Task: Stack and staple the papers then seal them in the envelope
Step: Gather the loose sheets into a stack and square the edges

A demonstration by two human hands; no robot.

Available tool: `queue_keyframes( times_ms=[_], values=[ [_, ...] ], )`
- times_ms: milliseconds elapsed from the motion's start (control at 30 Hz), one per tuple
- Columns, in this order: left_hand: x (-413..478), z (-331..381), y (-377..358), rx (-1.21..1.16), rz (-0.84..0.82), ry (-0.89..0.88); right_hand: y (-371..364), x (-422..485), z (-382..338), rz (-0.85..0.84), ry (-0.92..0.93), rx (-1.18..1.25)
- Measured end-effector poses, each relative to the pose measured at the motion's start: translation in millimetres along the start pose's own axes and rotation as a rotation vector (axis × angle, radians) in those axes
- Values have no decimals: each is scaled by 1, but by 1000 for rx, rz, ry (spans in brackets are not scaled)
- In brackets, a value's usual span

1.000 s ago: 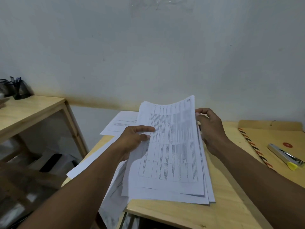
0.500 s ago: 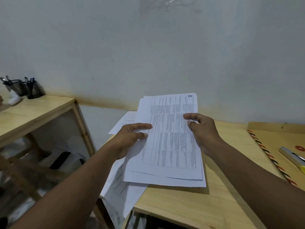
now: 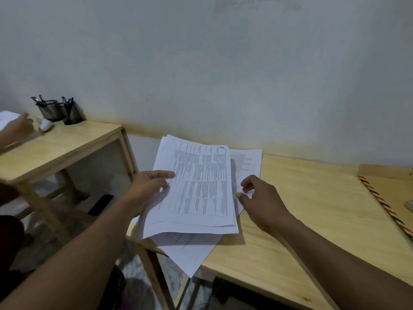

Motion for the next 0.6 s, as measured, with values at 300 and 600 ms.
queue_keyframes(
  times_ms=[300, 600],
  values=[
    [4, -1, -18, 82, -102, -19, 34, 7, 33, 15, -140, -368],
    [9, 4, -35, 129, -147, -31, 30, 6, 34, 20, -211, -356]
  ],
)
Point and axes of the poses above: each hand's wrist, its own x-axis towards the middle knuckle, its own y-axis out of the back of the hand, z = x × y, the point moved 2 cm from there along x, towards the middle knuckle, and after that the axes turned 13 degrees about -z, right-handed, at the moved point
